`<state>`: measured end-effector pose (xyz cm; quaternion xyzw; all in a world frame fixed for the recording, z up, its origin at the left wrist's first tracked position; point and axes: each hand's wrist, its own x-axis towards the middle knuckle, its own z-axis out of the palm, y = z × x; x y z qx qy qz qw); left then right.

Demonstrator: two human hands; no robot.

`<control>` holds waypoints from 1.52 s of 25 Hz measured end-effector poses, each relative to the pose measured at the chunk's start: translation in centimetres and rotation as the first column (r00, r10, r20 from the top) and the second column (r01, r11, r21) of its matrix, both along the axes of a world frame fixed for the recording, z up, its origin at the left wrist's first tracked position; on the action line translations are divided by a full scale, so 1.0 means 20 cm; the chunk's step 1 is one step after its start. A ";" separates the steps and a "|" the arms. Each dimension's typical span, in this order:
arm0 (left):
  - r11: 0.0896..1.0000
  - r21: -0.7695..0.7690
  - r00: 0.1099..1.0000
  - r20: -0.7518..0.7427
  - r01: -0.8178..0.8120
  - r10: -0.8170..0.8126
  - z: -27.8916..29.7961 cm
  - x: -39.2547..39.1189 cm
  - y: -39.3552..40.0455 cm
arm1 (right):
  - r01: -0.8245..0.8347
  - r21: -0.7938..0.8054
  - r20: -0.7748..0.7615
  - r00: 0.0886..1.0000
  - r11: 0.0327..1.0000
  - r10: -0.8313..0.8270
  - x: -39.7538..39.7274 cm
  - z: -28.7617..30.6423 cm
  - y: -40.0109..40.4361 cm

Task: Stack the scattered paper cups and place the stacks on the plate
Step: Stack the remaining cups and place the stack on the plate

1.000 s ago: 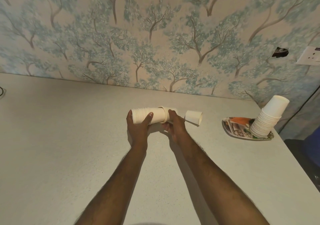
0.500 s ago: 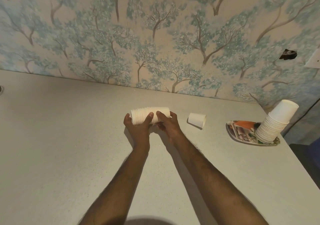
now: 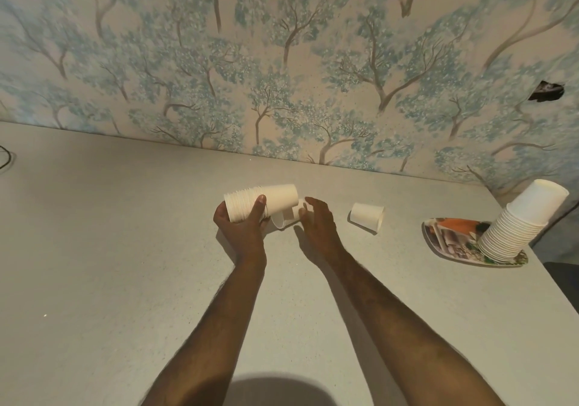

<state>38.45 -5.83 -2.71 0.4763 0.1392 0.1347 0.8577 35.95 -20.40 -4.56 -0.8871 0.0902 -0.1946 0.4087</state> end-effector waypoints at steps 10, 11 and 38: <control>1.000 -0.001 1.000 -0.009 -0.026 0.026 -0.02 0.01 0.12 | -0.160 -0.636 -0.077 0.986 0.755 0.145 0.10 -0.02 0.04; 1.000 0.002 1.000 -0.012 -0.025 0.025 -0.02 0.01 0.13 | -0.146 -0.630 -0.078 0.989 0.762 0.126 0.10 -0.01 0.04; 0.965 0.157 0.977 0.014 0.208 -0.213 -0.01 -0.12 -0.10 | -0.125 -0.425 0.121 0.974 0.897 0.193 -0.12 0.14 -0.12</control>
